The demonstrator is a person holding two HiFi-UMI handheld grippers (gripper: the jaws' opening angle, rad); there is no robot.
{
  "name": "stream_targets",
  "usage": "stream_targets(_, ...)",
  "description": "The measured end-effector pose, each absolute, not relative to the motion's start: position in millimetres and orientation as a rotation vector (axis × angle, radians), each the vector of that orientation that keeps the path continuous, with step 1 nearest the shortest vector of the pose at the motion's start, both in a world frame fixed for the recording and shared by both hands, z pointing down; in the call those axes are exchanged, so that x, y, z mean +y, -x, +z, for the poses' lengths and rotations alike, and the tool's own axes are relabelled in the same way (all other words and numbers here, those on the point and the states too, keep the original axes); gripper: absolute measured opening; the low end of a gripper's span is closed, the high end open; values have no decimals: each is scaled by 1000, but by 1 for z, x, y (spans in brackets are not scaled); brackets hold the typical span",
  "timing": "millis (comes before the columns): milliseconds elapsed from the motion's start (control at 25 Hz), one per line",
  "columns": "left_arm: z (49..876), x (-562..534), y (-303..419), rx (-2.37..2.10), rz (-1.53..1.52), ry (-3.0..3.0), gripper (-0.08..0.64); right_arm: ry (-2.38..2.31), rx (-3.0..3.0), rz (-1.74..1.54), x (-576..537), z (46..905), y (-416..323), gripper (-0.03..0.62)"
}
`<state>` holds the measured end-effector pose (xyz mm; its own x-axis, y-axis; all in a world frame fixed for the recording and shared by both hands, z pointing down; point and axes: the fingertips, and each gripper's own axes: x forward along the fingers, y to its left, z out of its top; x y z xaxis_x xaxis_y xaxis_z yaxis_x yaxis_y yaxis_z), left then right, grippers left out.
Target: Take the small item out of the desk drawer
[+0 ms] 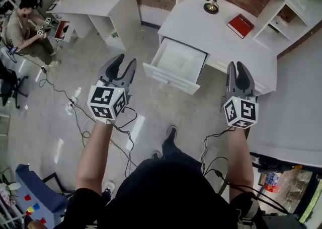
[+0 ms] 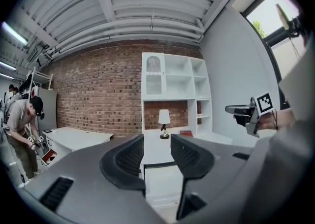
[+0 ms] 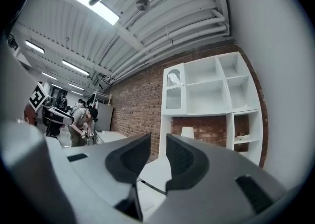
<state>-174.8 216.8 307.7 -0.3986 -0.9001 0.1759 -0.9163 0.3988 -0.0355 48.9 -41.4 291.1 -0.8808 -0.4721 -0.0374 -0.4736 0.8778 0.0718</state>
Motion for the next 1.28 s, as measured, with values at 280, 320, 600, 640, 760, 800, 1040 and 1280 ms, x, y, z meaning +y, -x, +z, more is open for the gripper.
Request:
stream_targets(280, 328, 144, 199, -2442, 207, -1651, 167, 776, 3039, 49, -97, 307, -25, 95)
stream_targets(320, 331, 134, 201, -2425, 205, -1656, 167, 782, 3041, 44, -103, 309, -25, 95)
stream_targets(600, 359, 55, 207, -2297, 240, -1739, 167, 895, 3021, 16, -141, 316, -43, 92)
stream_targets(640, 362, 43, 208, -2280, 249, -1752, 167, 924, 3015, 8, -147, 317, -48, 92)
stream_targets(760, 376, 8, 217, -2216, 273, -1797, 167, 1020, 2992, -6, -164, 317, -61, 89)
stream_targets(800, 384, -5, 220, -2185, 284, -1816, 167, 1059, 2983, -11, -169, 318, -65, 89)
stream_targets(1040, 468, -89, 236, -1910, 366, -1911, 167, 1393, 2920, -62, -206, 349, -93, 83)
stream_targets(1280, 593, -129, 249, -1577, 521, -1896, 167, 1734, 2783, -188, -217, 379, -105, 77)
